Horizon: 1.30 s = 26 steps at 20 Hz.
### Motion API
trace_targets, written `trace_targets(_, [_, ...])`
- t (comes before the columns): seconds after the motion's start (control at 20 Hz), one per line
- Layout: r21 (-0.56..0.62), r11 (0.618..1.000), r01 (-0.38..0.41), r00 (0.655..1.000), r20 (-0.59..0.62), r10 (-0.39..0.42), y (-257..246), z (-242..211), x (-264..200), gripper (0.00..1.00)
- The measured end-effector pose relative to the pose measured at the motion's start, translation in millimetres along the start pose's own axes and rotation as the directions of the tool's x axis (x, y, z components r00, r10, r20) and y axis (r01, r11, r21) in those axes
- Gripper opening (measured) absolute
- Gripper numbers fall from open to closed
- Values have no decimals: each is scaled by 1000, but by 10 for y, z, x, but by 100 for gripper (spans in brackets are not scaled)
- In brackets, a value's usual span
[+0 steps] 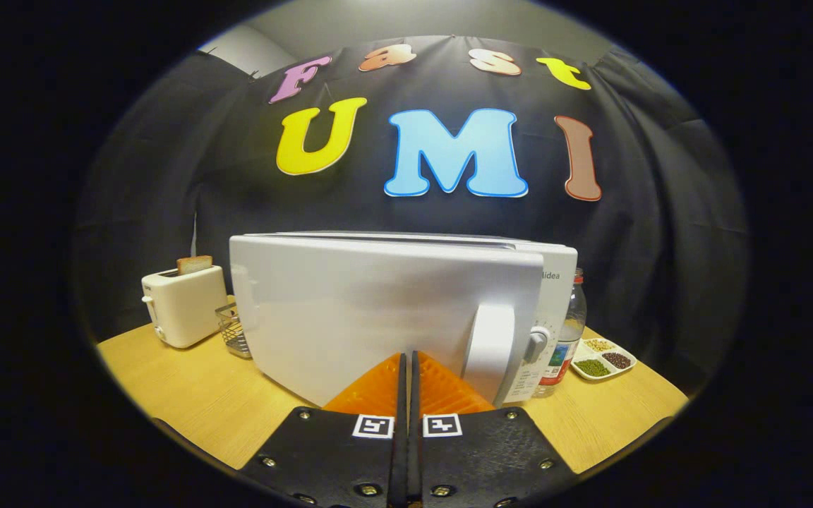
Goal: Open the microwave, put the food inside, and close the microwave door.
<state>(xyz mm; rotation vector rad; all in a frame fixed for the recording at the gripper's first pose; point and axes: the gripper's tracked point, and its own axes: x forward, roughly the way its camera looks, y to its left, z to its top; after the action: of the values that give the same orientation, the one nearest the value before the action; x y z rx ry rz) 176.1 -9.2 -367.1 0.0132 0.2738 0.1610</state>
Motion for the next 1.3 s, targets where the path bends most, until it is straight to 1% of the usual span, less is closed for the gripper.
trace_targets(0.2, [-5,999,51,999,-6,-51,-211,21,301,1])
trace_targets(0.35, [4,999,49,999,-23,-49,-226,-10,484,1])
trace_targets(0.4, [-14,998,66,998,-2,-66,-228,26,519,1])
trace_targets(0.45, [-46,994,100,995,1,-100,-283,28,603,1])
trace_targets(0.5, [-38,993,112,994,-12,-112,-224,45,454,1])
trace_targets(0.55, [-43,992,121,993,-1,-122,-259,41,595,1])
trace_targets(0.7, [-34,993,115,993,-23,-116,-255,25,573,2])
trace_targets(0.8, [-14,994,110,993,-32,-110,-244,89,446,2])
trace_targets(0.95, [-23,994,111,994,0,-111,-176,348,109,2])
trace_targets(1.05, [-14,994,111,994,21,-111,-106,533,-202,2])
trace_targets(1.2, [23,997,75,996,49,-76,62,827,-691,2])
trace_targets(1.3, [14,998,63,995,83,-64,135,1066,-1007,2])
